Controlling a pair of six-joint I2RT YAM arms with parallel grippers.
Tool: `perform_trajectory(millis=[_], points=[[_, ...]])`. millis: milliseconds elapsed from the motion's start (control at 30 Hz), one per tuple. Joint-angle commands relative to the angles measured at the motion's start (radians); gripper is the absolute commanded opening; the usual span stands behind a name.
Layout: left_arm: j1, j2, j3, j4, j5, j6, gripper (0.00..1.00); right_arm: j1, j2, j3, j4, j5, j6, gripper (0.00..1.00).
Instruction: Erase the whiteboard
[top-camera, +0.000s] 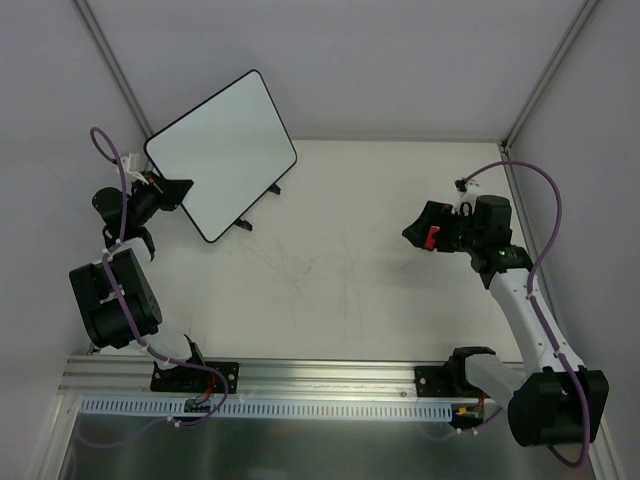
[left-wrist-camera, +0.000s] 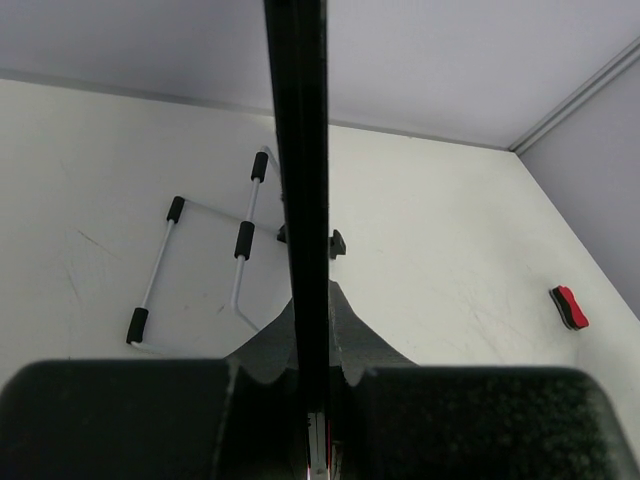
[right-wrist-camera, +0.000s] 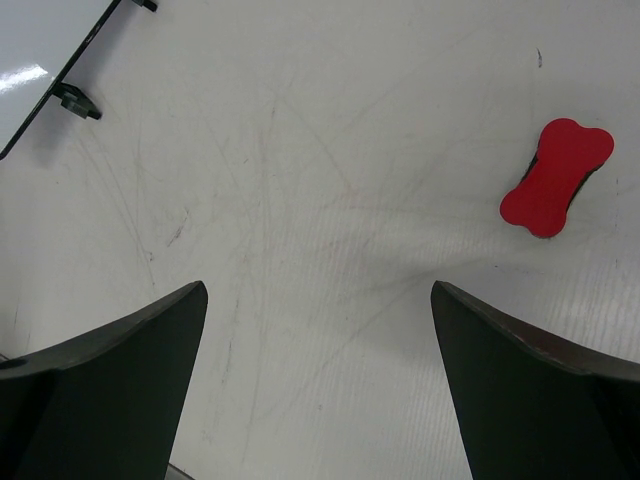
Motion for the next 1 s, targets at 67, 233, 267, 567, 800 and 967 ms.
perform_trajectory(millis=[67, 233, 267, 567, 800, 967], points=[[0.011, -0.028, -0.059, 0.038, 0.056, 0.119, 0.0, -0.008, 0.004, 0.0, 0.009, -0.015, -0.014, 0.99], [0.019, -0.055, -0.081, -0.029, 0.06, 0.175, 0.0, -0.007, 0.011, -0.002, 0.009, -0.015, -0.016, 0.99], [0.02, -0.058, -0.084, -0.054, 0.059, 0.181, 0.0, -0.008, 0.011, 0.0, 0.01, -0.015, -0.014, 0.99], [0.022, -0.092, -0.101, -0.186, 0.048, 0.276, 0.0, -0.007, 0.012, -0.008, 0.009, -0.018, -0.021, 0.99], [0.023, -0.101, -0.113, -0.235, 0.017, 0.301, 0.0, -0.007, -0.003, -0.022, 0.01, -0.018, -0.021, 0.99], [0.023, -0.107, -0.112, -0.285, 0.008, 0.327, 0.09, -0.008, -0.012, -0.035, 0.01, -0.018, -0.021, 0.99]])
